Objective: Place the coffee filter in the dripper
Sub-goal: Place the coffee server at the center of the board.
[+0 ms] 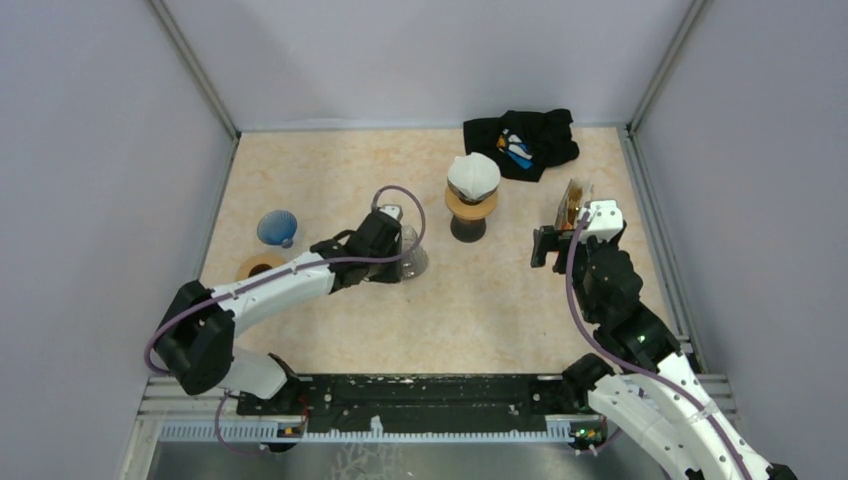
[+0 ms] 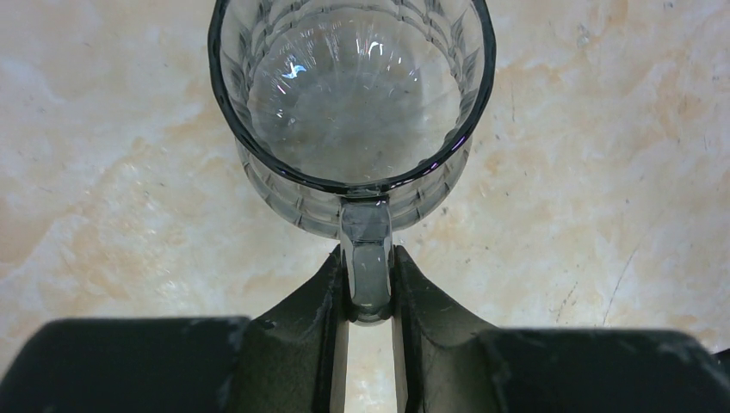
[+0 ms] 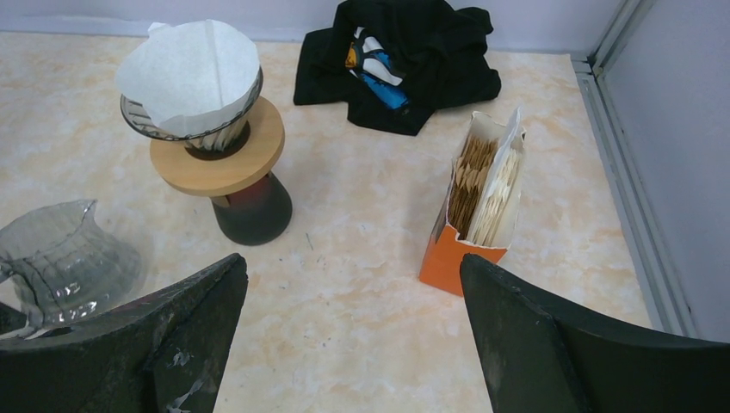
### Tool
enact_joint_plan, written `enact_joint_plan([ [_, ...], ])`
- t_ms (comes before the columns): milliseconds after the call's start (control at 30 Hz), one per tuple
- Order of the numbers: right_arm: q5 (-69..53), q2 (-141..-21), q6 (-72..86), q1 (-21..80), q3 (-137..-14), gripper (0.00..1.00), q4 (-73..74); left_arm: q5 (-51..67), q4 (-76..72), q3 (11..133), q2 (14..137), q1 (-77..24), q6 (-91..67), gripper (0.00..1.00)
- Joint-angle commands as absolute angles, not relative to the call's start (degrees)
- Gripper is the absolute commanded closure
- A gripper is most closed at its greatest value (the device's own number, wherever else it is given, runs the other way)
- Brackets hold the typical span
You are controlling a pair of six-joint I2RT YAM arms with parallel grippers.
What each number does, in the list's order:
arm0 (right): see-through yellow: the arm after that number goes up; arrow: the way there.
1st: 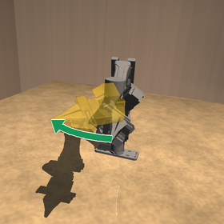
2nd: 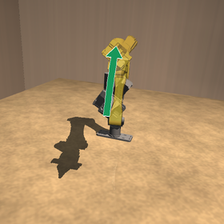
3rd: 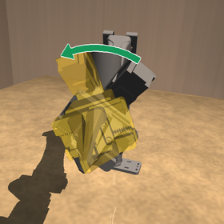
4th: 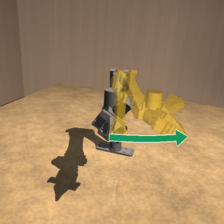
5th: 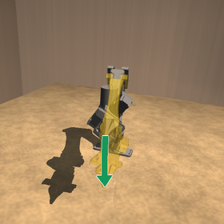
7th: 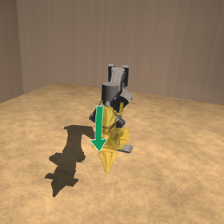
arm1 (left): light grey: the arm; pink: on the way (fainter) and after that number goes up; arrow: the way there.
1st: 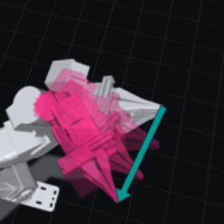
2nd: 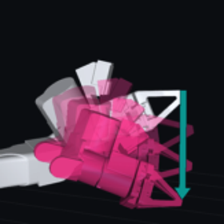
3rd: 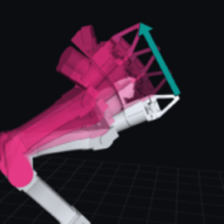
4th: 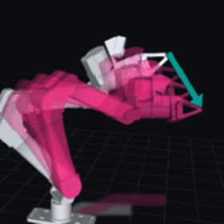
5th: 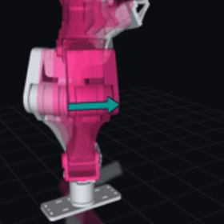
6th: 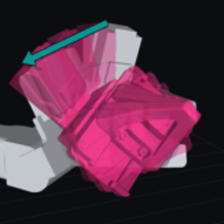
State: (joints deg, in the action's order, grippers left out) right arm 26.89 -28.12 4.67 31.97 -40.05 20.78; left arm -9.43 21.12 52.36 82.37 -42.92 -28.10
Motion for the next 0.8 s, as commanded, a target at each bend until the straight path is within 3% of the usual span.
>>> enact_joint_plan([
  [0,28.2,-27.7,5.0,31.6,-40.2,0.07,18.9,-13.7,20.5,49.6,78.2,-47.7,-32.1,0.9],
  [233,28.2,-28.2,4.9,31.6,-40.2,0.07,18.9,-19.8,20.6,44.9,75.9,-56.7,-37.4,0.88],
  [433,28.1,-28.5,4.9,31.6,-40.1,0.07,19.0,-21.5,20.4,42.3,74.9,-59.0,-38.6,0.8],
  [767,28.3,-29.1,4.7,31.6,-40.2,0.07,18.8,-20.6,20.7,41.5,75.0,-59.0,-38.9,0.57],
])
